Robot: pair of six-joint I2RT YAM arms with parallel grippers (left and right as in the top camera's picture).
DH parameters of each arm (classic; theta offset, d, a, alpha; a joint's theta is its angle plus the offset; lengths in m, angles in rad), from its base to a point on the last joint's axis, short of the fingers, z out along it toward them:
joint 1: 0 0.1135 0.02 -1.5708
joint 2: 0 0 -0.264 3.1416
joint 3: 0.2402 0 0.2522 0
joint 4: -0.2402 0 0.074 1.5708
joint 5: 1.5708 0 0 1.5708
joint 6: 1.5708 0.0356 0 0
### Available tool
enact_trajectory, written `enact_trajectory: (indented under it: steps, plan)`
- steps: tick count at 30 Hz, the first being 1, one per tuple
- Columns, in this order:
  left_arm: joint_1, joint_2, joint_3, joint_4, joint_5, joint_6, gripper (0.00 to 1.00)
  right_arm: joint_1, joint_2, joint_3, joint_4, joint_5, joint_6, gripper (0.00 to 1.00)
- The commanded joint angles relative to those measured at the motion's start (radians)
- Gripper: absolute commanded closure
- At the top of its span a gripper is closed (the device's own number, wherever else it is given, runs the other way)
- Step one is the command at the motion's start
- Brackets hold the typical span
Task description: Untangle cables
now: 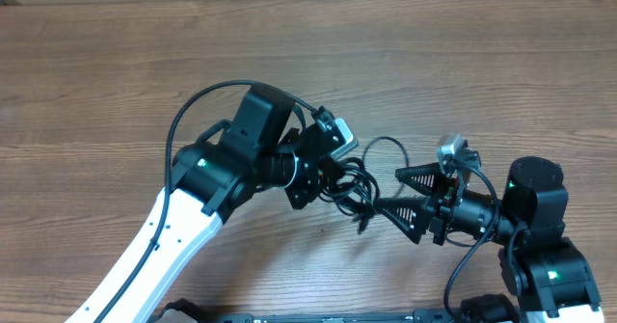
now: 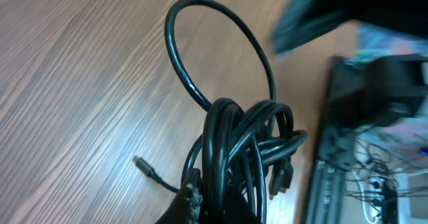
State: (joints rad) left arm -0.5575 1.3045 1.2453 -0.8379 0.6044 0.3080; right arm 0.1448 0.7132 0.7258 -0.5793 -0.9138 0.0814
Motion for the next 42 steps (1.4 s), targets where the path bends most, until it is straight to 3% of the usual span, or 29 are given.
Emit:
enact_trajectory:
  steps: [1, 4, 8, 10, 12, 15, 23, 28, 31, 33, 37, 42]
  plan:
    - [-0.022, -0.060, 0.009, 0.013, 0.155, 0.056, 0.96, 0.006, -0.002, 0.024, -0.006, 0.019, -0.003, 0.27]
    - [-0.039, -0.070, 0.009, 0.012, 0.146, 0.063, 0.96, 0.006, -0.002, 0.024, -0.018, 0.031, -0.004, 0.30]
    - [-0.050, -0.070, 0.009, 0.018, 0.117, 0.063, 0.96, 0.006, -0.002, 0.024, -0.021, 0.030, -0.004, 0.43]
    - [-0.050, -0.070, 0.009, 0.032, 0.112, 0.058, 0.96, 0.006, -0.002, 0.024, -0.021, 0.030, -0.004, 0.56]
    - [-0.051, -0.070, 0.009, 0.047, 0.109, 0.058, 0.96, 0.006, -0.002, 0.024, -0.022, 0.030, -0.004, 0.77]
    - [-0.053, -0.069, 0.009, 0.083, 0.109, 0.044, 0.96, 0.006, -0.002, 0.024, -0.029, 0.030, -0.005, 0.96]
    - [-0.053, -0.069, 0.009, 0.166, 0.109, -0.020, 0.96, 0.006, -0.002, 0.024, -0.037, 0.029, -0.008, 0.95]
    - [-0.053, -0.069, 0.009, 0.171, 0.111, -0.031, 0.96, 0.006, -0.002, 0.024, -0.042, 0.030, -0.008, 0.69]
    - [-0.053, -0.069, 0.009, 0.183, 0.111, -0.056, 0.96, 0.006, -0.002, 0.024, -0.040, 0.030, -0.008, 0.66]
    - [-0.053, -0.069, 0.009, 0.190, 0.124, -0.062, 0.96, 0.006, -0.002, 0.024, -0.040, 0.030, -0.008, 0.71]
    - [-0.065, -0.069, 0.009, 0.192, 0.129, -0.062, 0.96, 0.006, -0.002, 0.024, -0.043, 0.030, -0.008, 0.94]
    - [-0.094, -0.069, 0.009, 0.192, 0.099, -0.061, 0.96, 0.006, -0.002, 0.024, -0.035, 0.030, -0.008, 0.96]
